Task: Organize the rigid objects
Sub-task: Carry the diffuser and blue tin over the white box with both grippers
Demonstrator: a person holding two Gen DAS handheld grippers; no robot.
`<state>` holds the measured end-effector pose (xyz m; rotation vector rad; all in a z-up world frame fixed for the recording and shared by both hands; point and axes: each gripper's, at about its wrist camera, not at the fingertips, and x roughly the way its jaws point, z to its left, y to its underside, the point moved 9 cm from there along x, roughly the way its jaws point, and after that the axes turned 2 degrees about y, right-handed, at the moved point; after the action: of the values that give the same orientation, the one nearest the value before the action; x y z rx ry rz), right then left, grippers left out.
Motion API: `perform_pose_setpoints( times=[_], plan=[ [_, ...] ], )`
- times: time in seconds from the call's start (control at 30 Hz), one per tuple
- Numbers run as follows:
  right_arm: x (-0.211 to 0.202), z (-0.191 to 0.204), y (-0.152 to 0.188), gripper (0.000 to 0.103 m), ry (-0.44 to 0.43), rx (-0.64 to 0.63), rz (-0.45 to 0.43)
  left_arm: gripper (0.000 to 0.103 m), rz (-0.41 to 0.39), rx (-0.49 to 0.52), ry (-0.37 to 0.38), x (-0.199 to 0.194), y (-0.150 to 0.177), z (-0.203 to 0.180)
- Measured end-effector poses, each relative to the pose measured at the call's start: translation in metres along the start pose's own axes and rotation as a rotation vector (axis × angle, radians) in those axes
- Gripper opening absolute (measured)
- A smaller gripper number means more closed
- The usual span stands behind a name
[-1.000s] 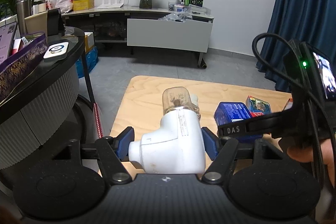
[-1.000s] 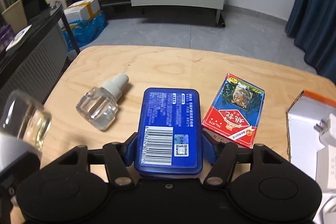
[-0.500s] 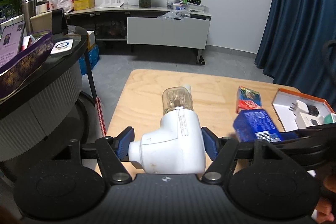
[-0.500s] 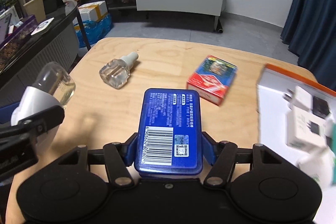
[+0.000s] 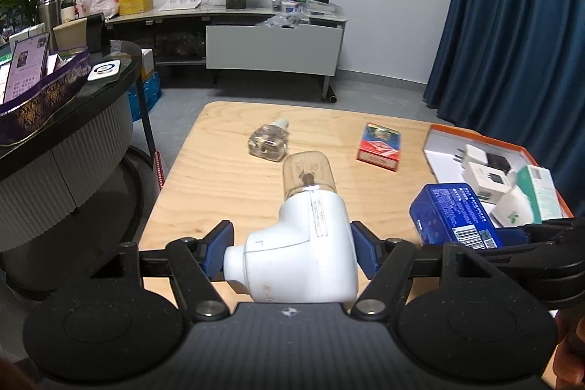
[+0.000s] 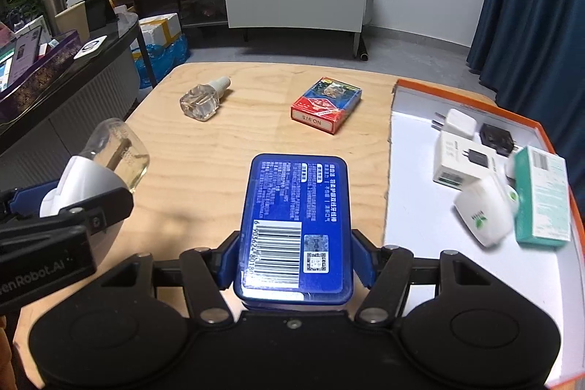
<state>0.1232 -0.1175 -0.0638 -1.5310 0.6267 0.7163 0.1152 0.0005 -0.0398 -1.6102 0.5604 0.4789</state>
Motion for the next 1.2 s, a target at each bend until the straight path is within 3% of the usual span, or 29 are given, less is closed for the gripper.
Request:
perform_pose_setpoints(
  times=[0.43,1.2],
  plan=[
    [-0.032,-0.016,0.011,0.074,0.006,0.003,-0.050,0.070,-0.029,0.010,-0.018,-0.023,0.001,-0.015],
    [-0.050,-0.059,0.032,0.074,0.042,0.066,-0.064,0.070,-0.027,0.061,0.036,-0.031,0.007,-0.055]
  ],
)
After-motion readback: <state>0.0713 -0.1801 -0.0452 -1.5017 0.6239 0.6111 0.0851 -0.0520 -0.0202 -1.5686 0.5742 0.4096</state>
